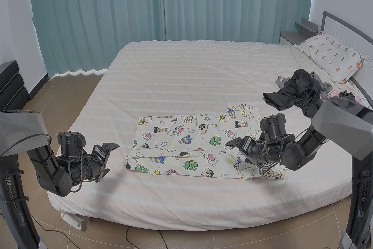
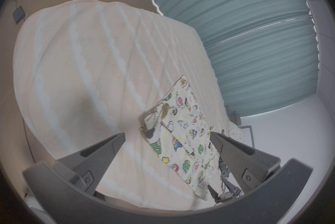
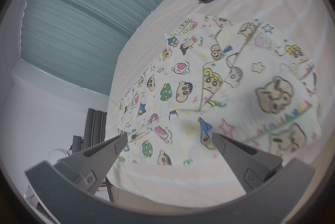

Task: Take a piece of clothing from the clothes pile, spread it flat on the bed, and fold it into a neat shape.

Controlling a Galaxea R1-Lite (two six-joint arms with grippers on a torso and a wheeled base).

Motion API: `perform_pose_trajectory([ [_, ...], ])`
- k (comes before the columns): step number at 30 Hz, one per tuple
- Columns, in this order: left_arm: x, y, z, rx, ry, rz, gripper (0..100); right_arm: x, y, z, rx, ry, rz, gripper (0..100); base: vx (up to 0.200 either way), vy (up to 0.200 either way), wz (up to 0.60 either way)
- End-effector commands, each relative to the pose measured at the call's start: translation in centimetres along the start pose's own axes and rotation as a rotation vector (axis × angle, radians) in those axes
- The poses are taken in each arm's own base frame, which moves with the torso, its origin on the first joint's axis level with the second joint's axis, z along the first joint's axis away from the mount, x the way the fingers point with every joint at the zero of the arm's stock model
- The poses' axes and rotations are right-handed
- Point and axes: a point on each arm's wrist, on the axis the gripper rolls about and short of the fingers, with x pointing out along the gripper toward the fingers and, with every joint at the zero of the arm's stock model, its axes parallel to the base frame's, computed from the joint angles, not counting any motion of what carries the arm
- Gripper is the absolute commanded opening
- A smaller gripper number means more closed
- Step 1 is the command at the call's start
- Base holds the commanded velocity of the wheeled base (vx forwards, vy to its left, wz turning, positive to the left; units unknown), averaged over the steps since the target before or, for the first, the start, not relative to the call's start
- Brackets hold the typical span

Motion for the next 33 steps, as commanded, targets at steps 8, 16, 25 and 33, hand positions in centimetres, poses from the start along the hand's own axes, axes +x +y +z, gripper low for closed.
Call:
perform_pose_trajectory([
  [8, -1.6, 0.3, -2.1, 0.033, 0.061, -0.092, 100, -10.8, -3.5, 0.2, 0.054, -0.146, 0.126, 100, 0.075, 0.0, 0.0],
  [16, -1.6, 0.5, -2.2, 0.033, 0.065, -0.084, 100, -9.9, -4.7, 0.2, 0.054, -0.138, 0.108, 100, 0.2, 0.0, 0.0],
  [25, -1.5, 0.6, -2.5, 0.038, 0.075, -0.079, 100, -9.5, -5.3, 0.3, 0.05, -0.135, 0.087, 100, 0.2, 0.0, 0.0],
  [33, -2.2, 0.8, -4.8, 0.169, 0.138, -0.064, 100, -9.4, -5.3, 0.1, 0.037, -0.127, 0.083, 100, 0.1, 0.0, 0.0],
])
